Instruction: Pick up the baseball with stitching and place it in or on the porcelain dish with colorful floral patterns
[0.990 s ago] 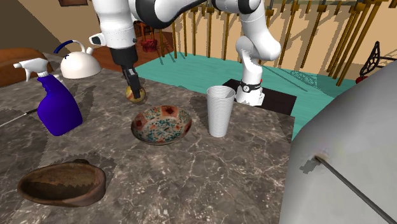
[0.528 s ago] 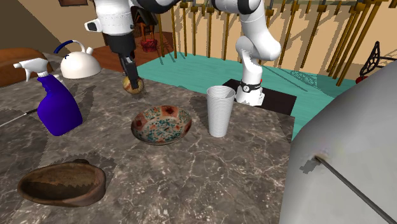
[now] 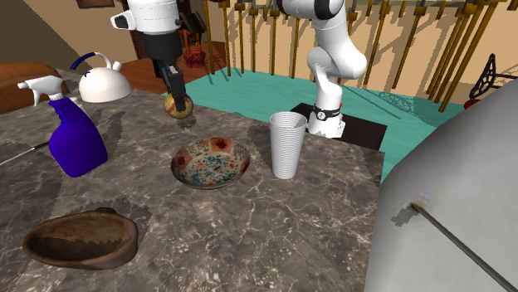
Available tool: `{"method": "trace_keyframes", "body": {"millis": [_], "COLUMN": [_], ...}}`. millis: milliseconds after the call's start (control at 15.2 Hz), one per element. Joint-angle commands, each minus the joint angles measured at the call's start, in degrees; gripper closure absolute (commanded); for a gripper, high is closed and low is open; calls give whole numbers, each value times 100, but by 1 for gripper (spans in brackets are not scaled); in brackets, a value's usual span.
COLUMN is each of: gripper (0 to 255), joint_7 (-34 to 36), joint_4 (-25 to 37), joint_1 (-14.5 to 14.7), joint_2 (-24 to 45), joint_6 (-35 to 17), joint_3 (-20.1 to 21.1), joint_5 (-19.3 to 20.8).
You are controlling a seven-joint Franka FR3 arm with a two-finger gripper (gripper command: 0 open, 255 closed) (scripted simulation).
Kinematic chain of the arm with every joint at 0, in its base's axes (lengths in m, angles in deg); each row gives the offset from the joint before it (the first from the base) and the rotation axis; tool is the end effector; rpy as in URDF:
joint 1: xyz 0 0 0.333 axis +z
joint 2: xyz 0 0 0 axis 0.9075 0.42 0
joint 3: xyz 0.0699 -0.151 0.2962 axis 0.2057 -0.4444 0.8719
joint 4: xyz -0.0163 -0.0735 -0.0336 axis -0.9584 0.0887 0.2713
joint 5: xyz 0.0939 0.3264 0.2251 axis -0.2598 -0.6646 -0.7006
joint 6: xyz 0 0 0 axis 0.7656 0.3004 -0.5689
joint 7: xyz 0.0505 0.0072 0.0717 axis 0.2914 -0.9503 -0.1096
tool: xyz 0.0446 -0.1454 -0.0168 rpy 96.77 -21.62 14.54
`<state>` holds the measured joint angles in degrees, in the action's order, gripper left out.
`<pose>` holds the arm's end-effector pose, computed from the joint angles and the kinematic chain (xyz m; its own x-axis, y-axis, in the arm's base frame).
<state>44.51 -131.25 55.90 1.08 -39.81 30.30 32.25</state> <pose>0.7104 -0.1529 0.4873 0.9173 -0.3966 -0.0346 -0.3938 -0.9167 0.0676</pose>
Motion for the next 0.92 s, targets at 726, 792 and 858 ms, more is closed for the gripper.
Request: {"method": "trace_keyframes", "body": {"millis": [726, 792, 858], "gripper": [255, 255, 255], "joint_7": [1042, 1046, 1050], "joint_4": [307, 189, 77], "joint_1": [823, 823, 823], "joint_2": [291, 266, 245], "joint_6": [69, -24, -115], "joint_3": [241, 241, 241], "joint_5": [66, 67, 67]}}
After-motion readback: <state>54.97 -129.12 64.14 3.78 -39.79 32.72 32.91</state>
